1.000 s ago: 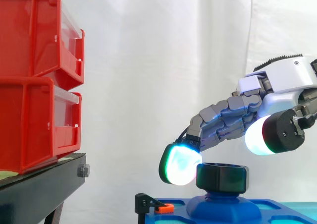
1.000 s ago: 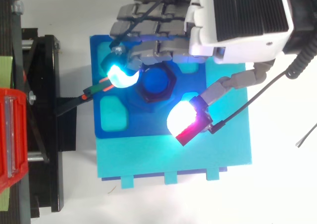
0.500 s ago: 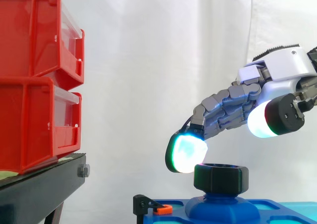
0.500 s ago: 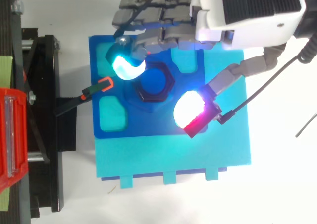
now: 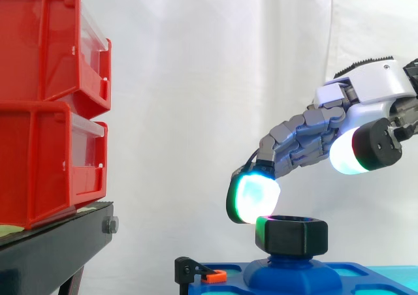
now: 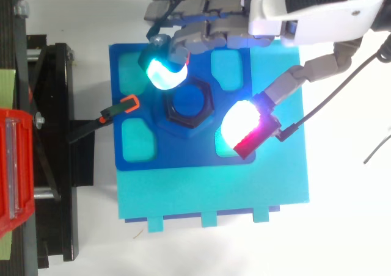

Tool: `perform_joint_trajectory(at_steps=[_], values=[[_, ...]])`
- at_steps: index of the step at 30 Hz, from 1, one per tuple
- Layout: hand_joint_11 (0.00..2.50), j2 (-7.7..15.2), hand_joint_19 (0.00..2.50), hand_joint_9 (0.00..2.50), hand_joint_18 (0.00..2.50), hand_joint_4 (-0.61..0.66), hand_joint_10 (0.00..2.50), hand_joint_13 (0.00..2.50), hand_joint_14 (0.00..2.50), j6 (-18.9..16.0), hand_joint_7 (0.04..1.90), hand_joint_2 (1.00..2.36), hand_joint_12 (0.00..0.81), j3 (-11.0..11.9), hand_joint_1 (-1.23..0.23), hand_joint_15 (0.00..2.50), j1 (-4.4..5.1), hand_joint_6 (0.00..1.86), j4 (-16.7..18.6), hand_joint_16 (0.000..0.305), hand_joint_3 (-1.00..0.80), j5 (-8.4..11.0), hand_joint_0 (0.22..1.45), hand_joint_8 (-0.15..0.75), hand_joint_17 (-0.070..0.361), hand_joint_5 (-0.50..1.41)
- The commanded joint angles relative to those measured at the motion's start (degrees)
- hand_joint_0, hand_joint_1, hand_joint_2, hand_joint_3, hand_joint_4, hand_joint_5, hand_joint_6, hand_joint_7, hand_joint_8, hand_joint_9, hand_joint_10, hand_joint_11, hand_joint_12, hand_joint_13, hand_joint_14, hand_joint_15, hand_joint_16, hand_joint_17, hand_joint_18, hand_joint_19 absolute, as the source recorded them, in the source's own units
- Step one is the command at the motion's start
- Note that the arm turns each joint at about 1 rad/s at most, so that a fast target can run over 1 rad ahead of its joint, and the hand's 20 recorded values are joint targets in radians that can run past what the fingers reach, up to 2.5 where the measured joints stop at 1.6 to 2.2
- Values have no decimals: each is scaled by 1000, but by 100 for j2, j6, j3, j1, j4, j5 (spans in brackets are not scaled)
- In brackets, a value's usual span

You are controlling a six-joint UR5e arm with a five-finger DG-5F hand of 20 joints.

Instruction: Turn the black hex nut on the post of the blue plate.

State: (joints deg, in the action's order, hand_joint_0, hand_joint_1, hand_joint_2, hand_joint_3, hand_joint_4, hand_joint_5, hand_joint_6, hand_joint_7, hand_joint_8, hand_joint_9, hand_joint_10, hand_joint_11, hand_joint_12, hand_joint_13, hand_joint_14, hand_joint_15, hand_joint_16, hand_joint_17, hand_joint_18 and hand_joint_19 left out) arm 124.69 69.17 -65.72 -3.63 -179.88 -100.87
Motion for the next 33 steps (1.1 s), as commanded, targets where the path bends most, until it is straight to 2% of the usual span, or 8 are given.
perform_joint_trajectory(at_steps=[1,13,17,22,23,28,29,33], values=[[0,3,253,234,16,193,0,98,3,0,778,1000,366,77,-394,95,-6,502,6,59,-500,-3,473,229,132,-204],[0,3,247,232,17,193,0,98,3,9,780,1000,367,156,-394,92,100,502,67,58,-500,50,473,228,132,-203],[0,3,248,234,16,194,0,98,3,9,780,1000,367,156,-393,92,179,502,76,58,-500,190,473,228,131,-203],[0,3,256,232,11,195,0,96,3,18,779,1000,367,156,-392,92,328,502,85,58,-500,428,473,227,131,-204],[0,3,258,231,6,195,0,94,2,18,775,1000,368,156,-392,88,416,502,76,58,-500,533,472,228,130,-204],[0,3,254,225,0,189,0,81,3,26,755,1000,369,156,-380,91,565,502,85,58,-500,735,467,229,131,-205],[0,73,248,224,0,190,0,81,2,62,751,1000,371,156,-376,92,636,502,85,59,-500,876,465,230,132,-205],[0,152,249,223,0,187,0,78,2,62,727,1000,371,156,-360,91,715,502,164,59,-500,999,462,231,133,-207]])
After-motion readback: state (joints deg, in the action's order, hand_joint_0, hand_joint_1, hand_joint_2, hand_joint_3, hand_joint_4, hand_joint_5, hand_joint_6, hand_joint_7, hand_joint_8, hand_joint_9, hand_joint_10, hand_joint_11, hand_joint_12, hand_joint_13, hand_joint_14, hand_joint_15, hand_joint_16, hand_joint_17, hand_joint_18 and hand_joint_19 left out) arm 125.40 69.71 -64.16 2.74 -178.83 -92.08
